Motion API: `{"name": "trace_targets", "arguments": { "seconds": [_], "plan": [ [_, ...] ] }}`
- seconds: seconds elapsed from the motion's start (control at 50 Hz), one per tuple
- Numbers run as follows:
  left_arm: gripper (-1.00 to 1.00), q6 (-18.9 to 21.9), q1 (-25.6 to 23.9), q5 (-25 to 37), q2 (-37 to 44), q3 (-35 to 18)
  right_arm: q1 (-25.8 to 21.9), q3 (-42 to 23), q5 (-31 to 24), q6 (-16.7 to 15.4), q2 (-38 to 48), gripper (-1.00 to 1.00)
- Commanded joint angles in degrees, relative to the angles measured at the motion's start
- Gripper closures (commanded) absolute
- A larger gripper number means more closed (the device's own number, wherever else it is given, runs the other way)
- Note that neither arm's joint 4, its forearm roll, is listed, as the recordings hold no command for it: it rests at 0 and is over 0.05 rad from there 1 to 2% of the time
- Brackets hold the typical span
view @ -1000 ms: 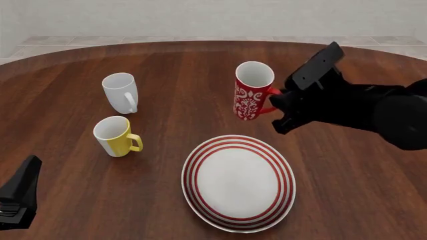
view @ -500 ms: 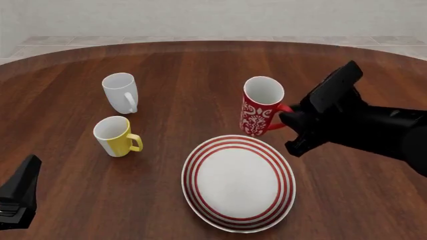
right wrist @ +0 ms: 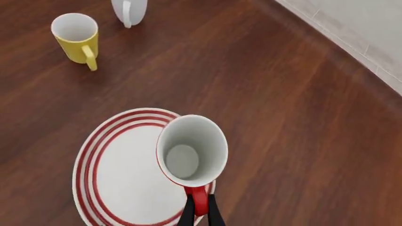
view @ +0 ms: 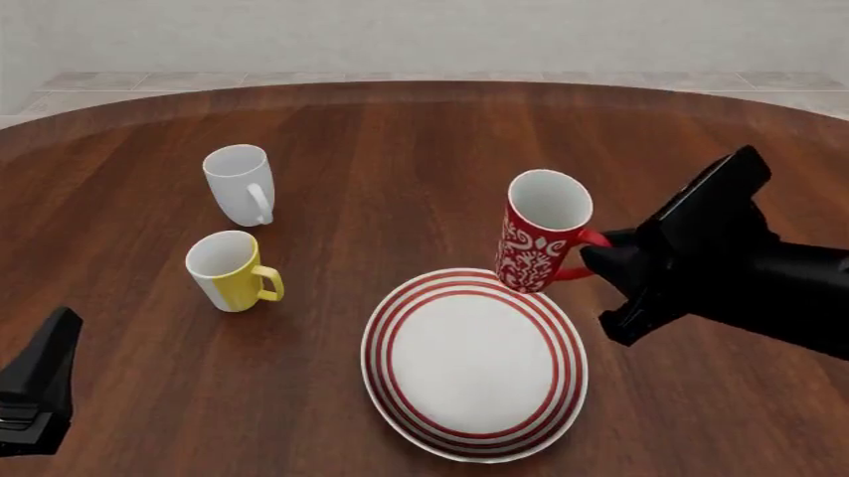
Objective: Pick up the red mug and put it on the plate
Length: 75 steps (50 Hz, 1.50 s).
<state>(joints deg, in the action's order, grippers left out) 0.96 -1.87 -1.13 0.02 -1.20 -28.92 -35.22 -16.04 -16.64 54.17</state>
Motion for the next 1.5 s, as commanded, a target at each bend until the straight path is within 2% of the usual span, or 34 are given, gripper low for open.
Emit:
{"name": "trace_targets", "arguments": {
  "seconds": [0.02, 0.38, 0.78, 1.5],
  "plan": [
    [-1.00, 0.02, 0.00, 0.21, 0.04, -0.31, -0.64, 1.70, -1.00, 1.81, -2.80, 1.00],
    [-1.00, 0.10, -0.05, -0.14, -0.01, 0.03, -1.61, 2.88, -1.92, 2.36, -4.60, 1.00],
    [-1.00, 0.02, 0.09, -0.09, -0.01, -0.13, -5.26, 3.82, -0.73, 3.82, -3.01, 1.00],
    [-1.00, 0.05, 0.14, 0.32, 0.02, -0.56, -7.31, 6.57, 4.47, 6.31, 2.25, 1.00]
  ]
}}
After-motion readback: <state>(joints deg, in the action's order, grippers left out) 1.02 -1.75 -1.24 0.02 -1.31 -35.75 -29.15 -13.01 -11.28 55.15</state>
